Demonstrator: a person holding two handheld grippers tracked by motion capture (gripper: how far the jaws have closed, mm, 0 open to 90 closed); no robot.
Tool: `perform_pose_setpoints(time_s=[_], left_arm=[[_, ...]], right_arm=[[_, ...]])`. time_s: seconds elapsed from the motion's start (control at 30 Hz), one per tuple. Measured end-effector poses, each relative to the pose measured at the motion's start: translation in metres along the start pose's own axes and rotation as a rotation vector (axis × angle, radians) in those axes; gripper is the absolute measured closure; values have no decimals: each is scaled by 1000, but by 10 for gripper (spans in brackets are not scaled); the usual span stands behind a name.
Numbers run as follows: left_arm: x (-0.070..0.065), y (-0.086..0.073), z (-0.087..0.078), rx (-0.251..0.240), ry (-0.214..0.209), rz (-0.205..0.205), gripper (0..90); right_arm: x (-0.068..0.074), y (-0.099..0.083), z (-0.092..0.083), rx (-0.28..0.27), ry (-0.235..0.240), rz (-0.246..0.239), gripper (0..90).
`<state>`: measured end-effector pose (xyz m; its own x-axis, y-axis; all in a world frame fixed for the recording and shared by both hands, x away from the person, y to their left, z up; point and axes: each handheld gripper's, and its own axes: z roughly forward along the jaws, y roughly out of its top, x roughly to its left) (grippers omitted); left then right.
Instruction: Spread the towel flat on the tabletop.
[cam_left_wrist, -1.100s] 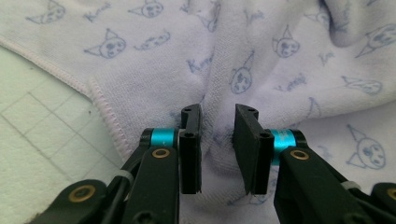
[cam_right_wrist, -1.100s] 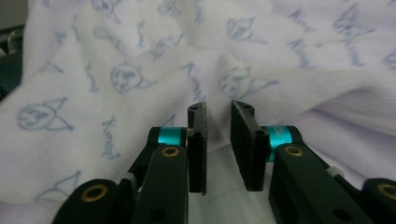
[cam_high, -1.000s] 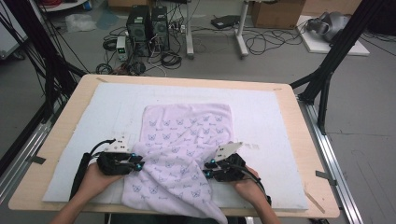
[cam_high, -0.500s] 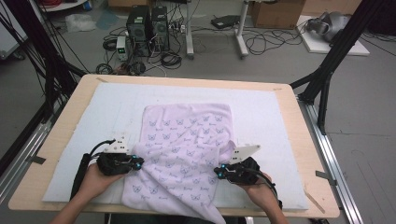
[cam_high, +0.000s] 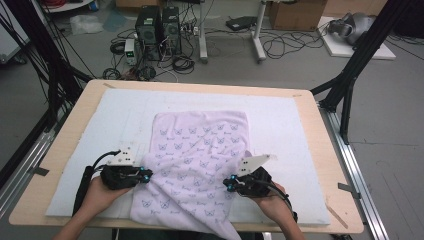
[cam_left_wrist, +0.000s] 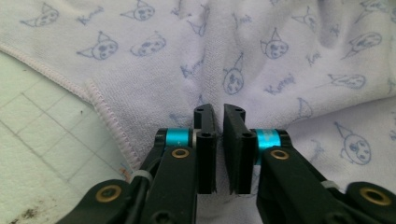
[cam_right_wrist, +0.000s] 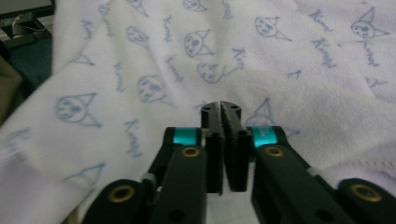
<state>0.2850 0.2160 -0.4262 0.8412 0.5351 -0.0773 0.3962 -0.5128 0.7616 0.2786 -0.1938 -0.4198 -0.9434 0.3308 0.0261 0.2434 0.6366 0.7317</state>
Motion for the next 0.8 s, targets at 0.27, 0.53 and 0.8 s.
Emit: perform_pose_setpoints(time_s=[0.27, 0.53, 0.8], left_arm=[[-4, -2, 17, 31, -39, 6, 660], [-10, 0, 11, 29, -43, 9, 825], [-29, -11, -12, 9, -75, 25, 845]], right_arm=[[-4, -8, 24, 29, -5, 49, 712], [0, -8, 22, 23, 50, 39, 878], [26, -14, 1, 1, 77, 24, 879]])
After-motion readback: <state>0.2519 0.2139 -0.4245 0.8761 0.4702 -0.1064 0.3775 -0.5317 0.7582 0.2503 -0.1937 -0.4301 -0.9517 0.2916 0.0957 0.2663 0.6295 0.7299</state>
